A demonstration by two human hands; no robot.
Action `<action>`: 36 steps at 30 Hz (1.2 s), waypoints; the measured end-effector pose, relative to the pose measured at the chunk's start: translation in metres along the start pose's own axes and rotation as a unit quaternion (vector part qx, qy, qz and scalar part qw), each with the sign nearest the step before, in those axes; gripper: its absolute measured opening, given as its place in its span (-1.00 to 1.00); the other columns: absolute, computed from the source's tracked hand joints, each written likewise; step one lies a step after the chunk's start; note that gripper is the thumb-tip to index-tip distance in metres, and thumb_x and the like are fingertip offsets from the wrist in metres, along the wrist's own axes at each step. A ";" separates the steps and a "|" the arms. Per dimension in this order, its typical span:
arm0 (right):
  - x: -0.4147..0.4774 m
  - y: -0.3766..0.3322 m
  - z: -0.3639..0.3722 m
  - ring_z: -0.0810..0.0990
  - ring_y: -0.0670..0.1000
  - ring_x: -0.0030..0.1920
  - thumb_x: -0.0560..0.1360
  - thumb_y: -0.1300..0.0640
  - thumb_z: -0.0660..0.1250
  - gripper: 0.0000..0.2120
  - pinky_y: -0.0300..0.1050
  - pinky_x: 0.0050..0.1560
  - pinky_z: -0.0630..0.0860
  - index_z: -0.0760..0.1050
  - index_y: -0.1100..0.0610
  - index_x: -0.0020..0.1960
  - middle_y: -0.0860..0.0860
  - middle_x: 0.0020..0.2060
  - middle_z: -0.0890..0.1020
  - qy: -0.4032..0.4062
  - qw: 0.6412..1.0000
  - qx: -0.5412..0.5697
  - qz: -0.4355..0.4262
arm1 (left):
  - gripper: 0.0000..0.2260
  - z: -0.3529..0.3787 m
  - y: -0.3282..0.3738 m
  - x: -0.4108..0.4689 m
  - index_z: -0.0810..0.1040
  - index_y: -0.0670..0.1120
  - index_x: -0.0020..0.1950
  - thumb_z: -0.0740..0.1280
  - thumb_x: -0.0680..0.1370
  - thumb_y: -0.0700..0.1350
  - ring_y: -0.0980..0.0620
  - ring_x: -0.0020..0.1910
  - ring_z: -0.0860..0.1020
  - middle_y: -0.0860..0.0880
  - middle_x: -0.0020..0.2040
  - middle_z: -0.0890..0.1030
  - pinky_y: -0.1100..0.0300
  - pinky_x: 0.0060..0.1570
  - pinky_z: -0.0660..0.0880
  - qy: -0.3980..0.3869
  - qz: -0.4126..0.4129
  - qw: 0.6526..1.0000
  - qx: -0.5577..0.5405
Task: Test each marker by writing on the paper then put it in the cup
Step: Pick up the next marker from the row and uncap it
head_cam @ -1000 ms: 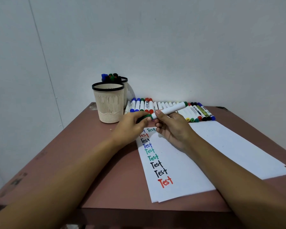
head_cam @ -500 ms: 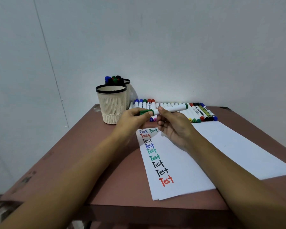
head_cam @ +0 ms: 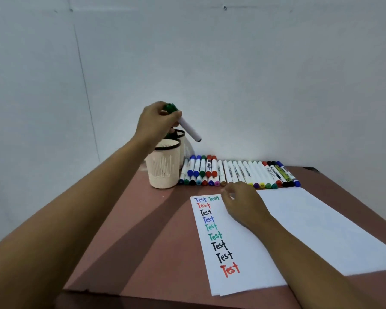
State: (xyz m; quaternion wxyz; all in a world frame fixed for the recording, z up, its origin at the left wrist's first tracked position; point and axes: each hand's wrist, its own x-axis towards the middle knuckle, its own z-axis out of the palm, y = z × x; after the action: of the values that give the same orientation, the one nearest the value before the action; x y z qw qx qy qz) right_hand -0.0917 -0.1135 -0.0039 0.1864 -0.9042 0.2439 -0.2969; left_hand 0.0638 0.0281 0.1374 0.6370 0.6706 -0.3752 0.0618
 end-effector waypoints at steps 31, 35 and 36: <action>0.002 0.003 0.008 0.43 0.00 0.23 0.60 -0.01 0.15 -0.64 -0.16 0.13 0.39 0.45 0.12 0.31 0.03 0.20 0.51 -0.043 0.995 -0.085 -0.040 | -0.75 0.029 -0.073 0.087 0.55 -0.23 0.13 0.18 0.57 -0.15 -0.13 0.12 0.49 -0.17 0.14 0.57 0.07 0.06 0.42 -0.146 0.060 0.863 0.480; 0.001 0.003 0.007 0.43 0.01 0.22 0.60 0.00 0.15 -0.65 -0.15 0.14 0.40 0.46 0.13 0.30 0.04 0.20 0.52 -0.049 0.995 -0.084 -0.035 | -0.73 0.028 -0.052 0.065 0.51 -0.19 0.23 0.19 0.59 -0.13 -0.10 0.19 0.47 -0.16 0.20 0.54 0.12 0.15 0.38 -0.125 0.118 0.889 0.426; 0.001 0.003 0.007 0.44 0.01 0.22 0.60 0.01 0.15 -0.65 -0.15 0.13 0.40 0.47 0.13 0.29 0.05 0.20 0.52 -0.049 0.995 -0.084 -0.035 | -0.73 0.028 -0.045 0.055 0.52 -0.18 0.23 0.18 0.59 -0.13 -0.09 0.17 0.48 -0.16 0.18 0.55 0.14 0.13 0.38 -0.117 0.138 0.896 0.405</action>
State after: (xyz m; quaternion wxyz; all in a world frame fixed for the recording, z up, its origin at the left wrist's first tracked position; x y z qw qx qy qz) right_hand -0.0875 -0.1150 -0.0099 0.1107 -0.9382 0.2266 -0.2370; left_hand 0.1180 -0.0251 0.1267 0.2467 0.8143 -0.4784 0.2173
